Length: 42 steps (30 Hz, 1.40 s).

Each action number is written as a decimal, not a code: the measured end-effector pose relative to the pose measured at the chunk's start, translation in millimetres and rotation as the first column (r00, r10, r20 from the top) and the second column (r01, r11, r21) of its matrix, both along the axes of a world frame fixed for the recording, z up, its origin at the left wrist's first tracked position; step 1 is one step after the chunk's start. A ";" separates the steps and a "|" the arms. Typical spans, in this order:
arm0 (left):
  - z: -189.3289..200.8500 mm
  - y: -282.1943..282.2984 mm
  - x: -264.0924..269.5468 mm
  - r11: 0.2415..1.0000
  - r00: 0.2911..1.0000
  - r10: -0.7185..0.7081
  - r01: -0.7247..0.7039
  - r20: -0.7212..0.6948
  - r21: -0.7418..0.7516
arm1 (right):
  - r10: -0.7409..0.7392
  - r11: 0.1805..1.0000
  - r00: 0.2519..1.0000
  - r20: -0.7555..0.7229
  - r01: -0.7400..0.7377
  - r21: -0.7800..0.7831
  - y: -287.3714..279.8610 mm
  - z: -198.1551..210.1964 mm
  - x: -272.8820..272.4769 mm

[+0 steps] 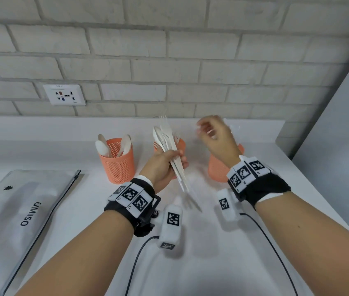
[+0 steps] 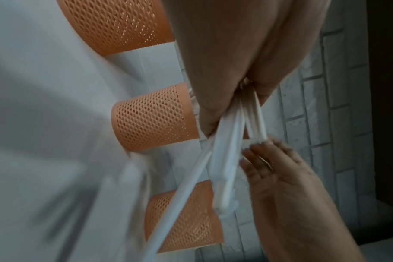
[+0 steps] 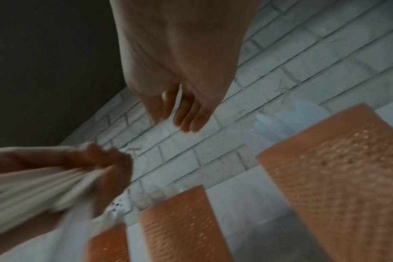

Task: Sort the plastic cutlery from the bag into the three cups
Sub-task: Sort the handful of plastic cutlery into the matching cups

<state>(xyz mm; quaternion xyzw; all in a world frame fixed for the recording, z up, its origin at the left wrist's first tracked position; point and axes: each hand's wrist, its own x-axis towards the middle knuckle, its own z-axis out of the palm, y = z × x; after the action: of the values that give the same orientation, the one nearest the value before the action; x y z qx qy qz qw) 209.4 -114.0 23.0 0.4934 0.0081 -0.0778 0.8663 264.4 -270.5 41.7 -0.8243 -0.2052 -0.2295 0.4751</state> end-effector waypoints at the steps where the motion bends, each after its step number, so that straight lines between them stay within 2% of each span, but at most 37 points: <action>1: 2.8 0.4 0.0 1.000 1.000 0.004 -0.003 0.018 -0.023 | 0.124 0.992 0.987 -0.104 -0.126 -0.006 7.0 -0.9 -9.5; 2: 4.4 1.7 0.6 0.999 0.999 0.012 -0.011 0.031 -0.043 | 0.242 0.969 0.940 -0.240 -0.246 0.015 13.6 -2.8 -18.7; 3: 6.0 3.2 0.7 0.998 0.999 0.026 -0.023 0.040 -0.065 | 0.330 0.942 0.859 -0.391 -0.330 0.069 18.5 -6.1 -25.4; 5: 7.2 7.9 1.6 0.991 0.996 0.072 -0.066 0.045 -0.117 | 0.441 0.893 0.650 -0.619 -0.391 0.224 23.3 -13.4 -33.8; 6: 8.3 10.9 1.2 0.984 0.995 0.089 -0.081 0.042 -0.156 | 0.467 0.877 0.579 -0.668 -0.401 0.265 23.3 -17.7 -35.8; 8: 11.4 17.1 -1.0 0.966 0.993 0.111 -0.100 0.034 -0.238 | 0.487 0.860 0.523 -0.700 -0.428 0.279 21.1 -25.5 -37.9; 12: 15.8 25.6 -4.5 0.951 0.993 0.114 -0.106 0.010 -0.292 | 0.415 0.862 0.537 -0.734 -0.490 0.129 18.9 -28.4 -45.8; 16: 17.4 32.0 -5.0 0.940 0.990 0.138 -0.136 -0.015 -0.313 | 0.180 0.844 0.654 -0.734 -0.486 -0.226 7.3 -29.2 -49.7; 18: 18.8 36.1 -4.7 0.921 0.982 0.184 -0.188 -0.043 -0.341 | 0.063 0.867 0.706 -0.706 -0.389 -0.312 0.9 -35.5 -49.2; 20: 20.6 37.2 -5.6 0.907 0.976 0.212 -0.218 -0.055 -0.361 | 0.053 0.930 0.723 -0.689 -0.286 -0.229 1.6 -37.8 -52.5; 21: 21.3 36.1 -6.7 0.904 0.976 0.212 -0.217 -0.054 -0.368 | 0.122 0.948 0.709 -0.695 -0.290 -0.130 5.1 -37.4 -54.4; 24: 19.2 29.9 -8.5 0.919 0.984 0.170 -0.175 -0.046 -0.354 | 0.409 0.903 0.564 -0.717 -0.361 0.232 25.9 -31.9 -62.7; 25: 18.0 28.4 -8.2 0.925 0.989 0.141 -0.149 -0.049 -0.349 | 0.453 0.885 0.538 -0.711 -0.371 0.283 32.2 -30.5 -63.9; 28: 16.0 27.2 -7.4 0.921 0.988 0.123 -0.147 -0.088 -0.360 | 0.495 0.864 0.517 -0.698 -0.376 0.334 40.6 -30.4 -63.1; 35: 15.3 39.9 -5.5 0.883 0.964 0.229 -0.264 -0.134 -0.388 | 0.489 0.870 0.440 -0.753 -0.299 0.391 4.9 -34.9 -58.9; 39: 9.3 25.8 -6.4 0.902 0.973 0.214 -0.232 -0.092 -0.364 | 0.504 0.860 0.450 -0.737 -0.340 0.380 13.9 -35.3 -64.1; 42: 11.9 12.6 -11.6 0.940 0.980 0.192 -0.201 -0.058 -0.275 | 0.508 0.856 0.461 -0.727 -0.365 0.367 22.8 -35.5 -66.6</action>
<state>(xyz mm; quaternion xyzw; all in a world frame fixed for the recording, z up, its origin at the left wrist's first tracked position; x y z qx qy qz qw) 197.8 -101.4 34.9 0.3617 0.0596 0.0011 0.9304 197.7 -247.7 6.2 -0.7146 -0.1534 0.2823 0.6214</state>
